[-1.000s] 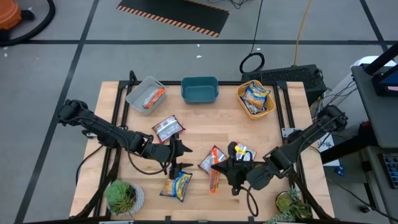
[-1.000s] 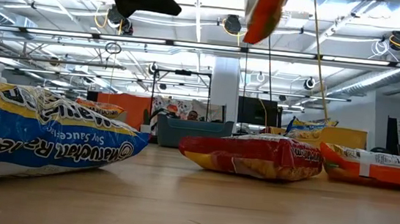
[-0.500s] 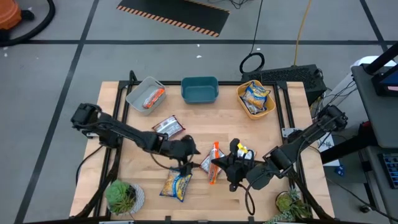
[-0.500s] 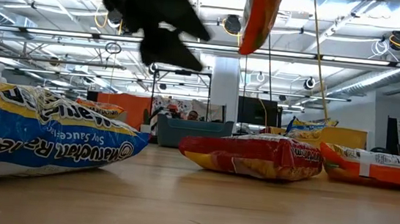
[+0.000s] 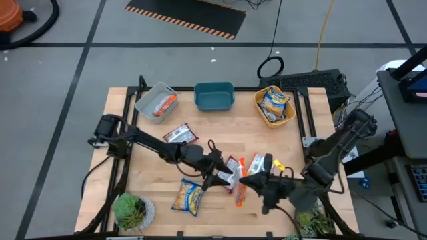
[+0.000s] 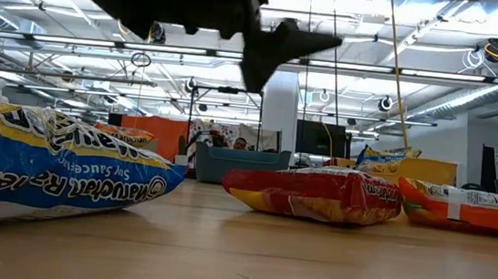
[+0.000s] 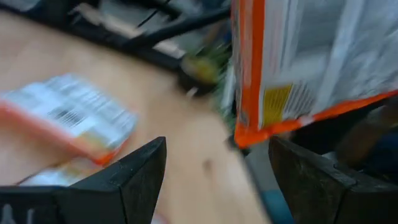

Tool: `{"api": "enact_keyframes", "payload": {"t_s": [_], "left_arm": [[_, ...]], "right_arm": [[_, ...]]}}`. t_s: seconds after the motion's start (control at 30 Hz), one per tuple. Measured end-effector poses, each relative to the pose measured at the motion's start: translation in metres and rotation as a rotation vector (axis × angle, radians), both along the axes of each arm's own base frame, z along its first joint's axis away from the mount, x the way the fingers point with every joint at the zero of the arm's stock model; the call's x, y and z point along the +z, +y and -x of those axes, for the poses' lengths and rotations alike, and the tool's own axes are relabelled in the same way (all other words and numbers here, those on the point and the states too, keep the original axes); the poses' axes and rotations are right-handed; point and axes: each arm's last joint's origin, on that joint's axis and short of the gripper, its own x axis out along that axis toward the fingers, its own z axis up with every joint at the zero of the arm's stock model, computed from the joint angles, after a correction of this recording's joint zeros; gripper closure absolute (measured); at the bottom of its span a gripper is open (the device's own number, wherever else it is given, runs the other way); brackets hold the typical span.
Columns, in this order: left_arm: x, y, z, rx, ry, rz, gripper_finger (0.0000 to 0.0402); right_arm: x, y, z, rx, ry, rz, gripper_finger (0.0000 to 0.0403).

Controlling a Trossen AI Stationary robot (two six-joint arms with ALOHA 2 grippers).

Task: Sort Maruchan noodles
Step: Put the bottom orange noodle pack into the gray bin

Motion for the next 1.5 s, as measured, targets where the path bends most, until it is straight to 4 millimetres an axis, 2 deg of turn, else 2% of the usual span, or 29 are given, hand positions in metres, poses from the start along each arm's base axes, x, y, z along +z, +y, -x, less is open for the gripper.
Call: {"api": "enact_keyframes", "payload": {"t_s": [0.37, 0.53, 0.67, 0.77, 1.0, 1.3, 1.5], "left_arm": [[-0.024, -0.007, -0.015, -0.16, -0.271, 0.236, 0.0117], [-0.021, -0.017, -0.021, -0.222, -0.326, 0.258, 0.0117], [-0.011, -0.031, -0.025, -0.254, -0.402, 0.188, 0.0117], [-0.006, -0.038, -0.027, -0.267, -0.423, 0.164, 0.0117], [-0.006, -0.038, -0.031, -0.257, -0.412, 0.127, 0.0117], [0.001, -0.045, -0.027, -0.306, -0.512, 0.103, 0.0117], [0.006, -0.051, -0.026, -0.328, -0.538, 0.117, 0.0117]], "right_arm": [[0.018, 0.025, 0.029, 0.106, -0.104, 0.007, 0.0403], [0.024, 0.031, 0.033, 0.141, -0.147, 0.0, 0.0403], [0.022, 0.034, 0.029, 0.138, -0.191, -0.005, 0.0403], [0.016, 0.033, 0.02, 0.208, -0.241, -0.003, 0.0403], [0.01, 0.026, 0.012, 0.27, -0.383, -0.014, 0.0403], [-0.002, 0.015, 0.001, 0.227, -0.362, 0.026, 0.0403], [-0.007, 0.01, -0.004, 0.277, -0.371, -0.004, 0.0403]]}}
